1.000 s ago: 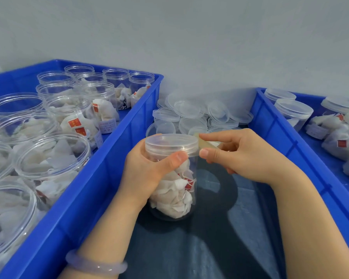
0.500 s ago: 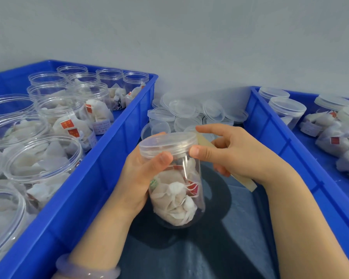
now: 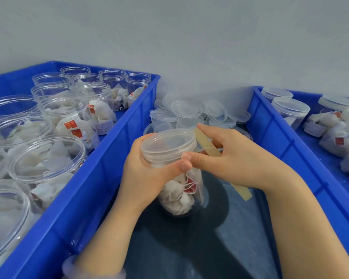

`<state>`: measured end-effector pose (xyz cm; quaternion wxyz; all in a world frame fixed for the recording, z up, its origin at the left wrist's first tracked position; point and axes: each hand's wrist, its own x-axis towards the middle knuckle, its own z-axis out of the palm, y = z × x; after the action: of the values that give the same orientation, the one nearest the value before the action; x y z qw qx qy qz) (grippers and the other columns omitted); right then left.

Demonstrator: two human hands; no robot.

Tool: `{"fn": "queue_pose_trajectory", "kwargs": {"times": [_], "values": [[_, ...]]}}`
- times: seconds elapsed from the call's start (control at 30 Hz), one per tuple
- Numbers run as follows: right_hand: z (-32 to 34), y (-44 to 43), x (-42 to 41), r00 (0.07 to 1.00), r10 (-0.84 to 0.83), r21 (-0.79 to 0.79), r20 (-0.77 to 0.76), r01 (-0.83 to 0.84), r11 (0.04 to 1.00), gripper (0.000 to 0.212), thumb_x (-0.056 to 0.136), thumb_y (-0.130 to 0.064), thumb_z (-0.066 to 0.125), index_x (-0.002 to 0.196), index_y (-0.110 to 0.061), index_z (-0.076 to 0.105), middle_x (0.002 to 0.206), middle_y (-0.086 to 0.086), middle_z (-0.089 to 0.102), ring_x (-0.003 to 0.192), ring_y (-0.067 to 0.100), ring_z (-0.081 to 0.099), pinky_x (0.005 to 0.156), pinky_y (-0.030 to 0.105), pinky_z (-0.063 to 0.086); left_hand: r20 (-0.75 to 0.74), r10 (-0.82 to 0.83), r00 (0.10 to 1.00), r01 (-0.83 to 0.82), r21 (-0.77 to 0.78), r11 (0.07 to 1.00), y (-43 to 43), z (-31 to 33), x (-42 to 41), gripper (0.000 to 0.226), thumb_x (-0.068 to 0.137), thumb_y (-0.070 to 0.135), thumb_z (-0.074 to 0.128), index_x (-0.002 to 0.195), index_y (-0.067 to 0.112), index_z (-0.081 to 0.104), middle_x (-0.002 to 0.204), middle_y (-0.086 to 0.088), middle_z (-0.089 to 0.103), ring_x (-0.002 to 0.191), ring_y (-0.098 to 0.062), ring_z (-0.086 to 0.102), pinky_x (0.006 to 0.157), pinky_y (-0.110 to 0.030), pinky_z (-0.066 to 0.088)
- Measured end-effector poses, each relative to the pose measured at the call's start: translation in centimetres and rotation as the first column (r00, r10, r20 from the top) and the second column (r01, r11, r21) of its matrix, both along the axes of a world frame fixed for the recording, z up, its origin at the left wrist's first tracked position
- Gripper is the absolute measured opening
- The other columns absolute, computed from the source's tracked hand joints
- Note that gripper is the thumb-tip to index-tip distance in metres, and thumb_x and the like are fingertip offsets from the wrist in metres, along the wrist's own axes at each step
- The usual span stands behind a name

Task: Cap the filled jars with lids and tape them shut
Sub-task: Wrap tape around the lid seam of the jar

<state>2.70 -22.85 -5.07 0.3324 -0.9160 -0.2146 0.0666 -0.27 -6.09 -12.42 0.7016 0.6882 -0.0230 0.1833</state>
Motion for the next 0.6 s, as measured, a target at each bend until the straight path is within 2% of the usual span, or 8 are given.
{"fn": "queue_pose_trajectory", "kwargs": {"times": [0.03, 0.07, 0.1, 0.17, 0.27, 0.37, 0.5, 0.6], "values": [[0.0, -0.1, 0.0, 1.000, 0.024, -0.013, -0.008, -0.024, 1.000, 0.114, 0.047, -0.084, 0.049, 0.148, -0.036, 0.028, 0.142, -0.021, 0.044, 0.120, 0.000, 0.050, 0.105, 0.032, 0.040, 0.002, 0.007, 1.000, -0.007, -0.010, 1.000, -0.1, 0.0, 0.0, 0.095, 0.031, 0.056, 0.086, 0.114, 0.020, 0.056, 0.104, 0.011, 0.071, 0.096, -0.004, 0.067, 0.075, -0.016, 0.052], [0.1, -0.2, -0.1, 0.999, 0.045, -0.005, -0.025, -0.046, 0.999, 0.108, 0.052, -0.080, 0.054, 0.148, -0.036, 0.029, 0.136, -0.021, 0.051, 0.118, -0.002, 0.051, 0.104, 0.032, 0.041, 0.006, 0.013, 1.000, -0.013, -0.018, 1.000, -0.1, 0.0, 0.0, 0.090, 0.037, 0.053, 0.083, 0.115, 0.017, 0.056, 0.104, 0.007, 0.071, 0.097, -0.005, 0.067, 0.075, -0.017, 0.052], [0.2, -0.5, -0.1, 0.997, 0.059, 0.017, -0.050, -0.058, 0.998, 0.101, 0.057, -0.074, 0.060, 0.147, -0.038, 0.031, 0.122, -0.022, 0.059, 0.106, -0.006, 0.057, 0.099, 0.030, 0.044, 0.007, 0.020, 1.000, -0.019, -0.029, 0.999, -0.1, 0.1, 0.0, 0.088, 0.040, 0.051, 0.080, 0.116, 0.015, 0.056, 0.105, 0.004, 0.070, 0.097, -0.006, 0.067, 0.076, -0.019, 0.053], [0.5, -1.3, -0.2, 0.995, 0.056, 0.072, -0.084, -0.050, 0.996, 0.092, 0.056, -0.068, 0.064, 0.141, -0.043, 0.039, 0.096, -0.025, 0.061, 0.077, -0.012, 0.058, 0.084, 0.023, 0.046, 0.003, 0.033, 0.999, -0.033, -0.056, 0.998, 0.1, 0.0, 0.0, 0.087, 0.040, 0.050, 0.077, 0.116, 0.012, 0.057, 0.106, 0.001, 0.070, 0.096, -0.009, 0.067, 0.077, -0.021, 0.053], [1.0, -2.4, -0.3, 0.997, 0.025, 0.099, -0.079, -0.017, 0.995, 0.070, 0.048, -0.073, 0.061, 0.115, -0.053, 0.058, 0.076, -0.017, 0.068, 0.060, -0.004, 0.060, 0.066, 0.018, 0.045, -0.007, 0.037, 0.999, -0.038, -0.077, 0.996, 0.3, 0.1, 0.1, 0.080, 0.038, 0.048, 0.078, 0.110, 0.019, 0.059, 0.102, 0.004, 0.070, 0.094, -0.008, 0.068, 0.075, -0.020, 0.053], [1.1, -2.5, -0.5, 0.998, -0.019, 0.049, -0.064, 0.022, 0.999, 0.044, 0.058, -0.067, 0.062, 0.099, -0.052, 0.065, 0.071, -0.004, 0.071, 0.053, 0.002, 0.060, 0.061, 0.021, 0.044, -0.009, 0.016, 1.000, -0.017, -0.075, 0.997, 0.2, 0.0, 0.0, 0.077, 0.036, 0.048, 0.078, 0.106, 0.024, 0.058, 0.098, 0.006, 0.070, 0.091, -0.005, 0.068, 0.073, -0.018, 0.052], [1.0, -2.6, -0.4, 0.997, -0.081, 0.054, -0.019, 0.082, 0.995, 0.039, 0.052, -0.067, 0.064, 0.089, -0.052, 0.068, 0.071, -0.011, 0.070, 0.058, -0.005, 0.061, 0.066, 0.020, 0.043, -0.011, -0.057, 0.998, 0.056, -0.066, 0.996, 0.3, -0.1, 0.0, 0.078, 0.037, 0.046, 0.078, 0.108, 0.020, 0.058, 0.094, 0.007, 0.072, 0.091, -0.006, 0.068, 0.073, -0.018, 0.052], [0.9, -2.4, -0.2, 0.997, -0.081, 0.062, -0.011, 0.081, 0.995, 0.039, 0.048, -0.071, 0.064, 0.083, -0.054, 0.067, 0.073, -0.012, 0.070, 0.063, -0.008, 0.061, 0.073, 0.023, 0.047, -0.010, -0.102, 0.995, 0.101, -0.071, 0.992, 0.5, -0.1, 0.0, 0.083, 0.038, 0.046, 0.082, 0.112, 0.015, 0.059, 0.097, 0.004, 0.073, 0.095, -0.012, 0.069, 0.078, -0.025, 0.052]]}}
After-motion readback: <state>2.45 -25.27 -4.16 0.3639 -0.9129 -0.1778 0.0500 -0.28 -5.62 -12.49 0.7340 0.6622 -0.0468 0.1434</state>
